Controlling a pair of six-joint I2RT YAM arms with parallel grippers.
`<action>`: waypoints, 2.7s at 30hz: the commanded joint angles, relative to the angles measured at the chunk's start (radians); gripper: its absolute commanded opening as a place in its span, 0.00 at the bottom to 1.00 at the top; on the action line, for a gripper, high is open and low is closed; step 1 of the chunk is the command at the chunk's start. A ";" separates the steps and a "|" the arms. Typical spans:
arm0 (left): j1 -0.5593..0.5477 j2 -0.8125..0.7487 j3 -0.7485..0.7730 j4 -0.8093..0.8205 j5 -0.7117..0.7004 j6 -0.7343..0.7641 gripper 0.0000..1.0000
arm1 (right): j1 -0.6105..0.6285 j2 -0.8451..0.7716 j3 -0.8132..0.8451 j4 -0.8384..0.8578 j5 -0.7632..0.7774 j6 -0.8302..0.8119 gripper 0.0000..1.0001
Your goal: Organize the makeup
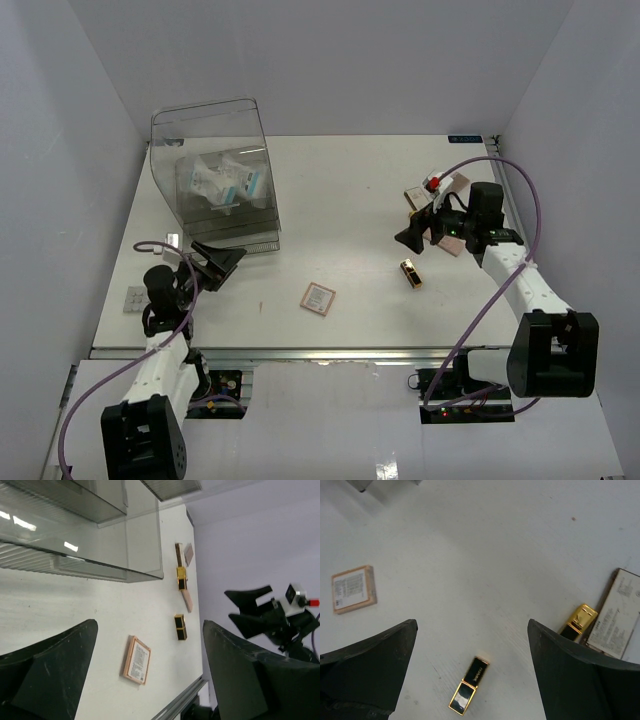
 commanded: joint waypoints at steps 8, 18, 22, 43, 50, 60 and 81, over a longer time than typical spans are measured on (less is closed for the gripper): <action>-0.003 -0.026 0.309 -0.250 0.256 0.278 0.98 | -0.039 0.113 0.090 -0.052 0.442 0.081 0.90; -0.144 -0.014 0.480 -0.495 0.079 0.595 0.98 | -0.029 0.206 0.141 -0.109 0.623 -0.091 0.90; -0.145 -0.061 0.478 -0.511 0.047 0.613 0.98 | -0.037 0.256 0.188 -0.316 0.504 -0.359 0.90; -0.141 -0.105 0.489 -0.535 -0.006 0.640 0.98 | -0.077 0.554 0.423 -0.481 0.530 -0.586 0.90; -0.138 -0.105 0.490 -0.535 -0.002 0.641 0.98 | -0.101 0.615 0.485 -0.535 0.501 -0.623 0.90; -0.135 -0.104 0.489 -0.535 -0.005 0.641 0.98 | -0.119 0.706 0.551 -0.596 0.460 -0.650 0.94; -0.126 -0.100 0.487 -0.533 0.002 0.641 0.98 | -0.147 0.678 0.504 -0.672 0.408 -0.663 0.34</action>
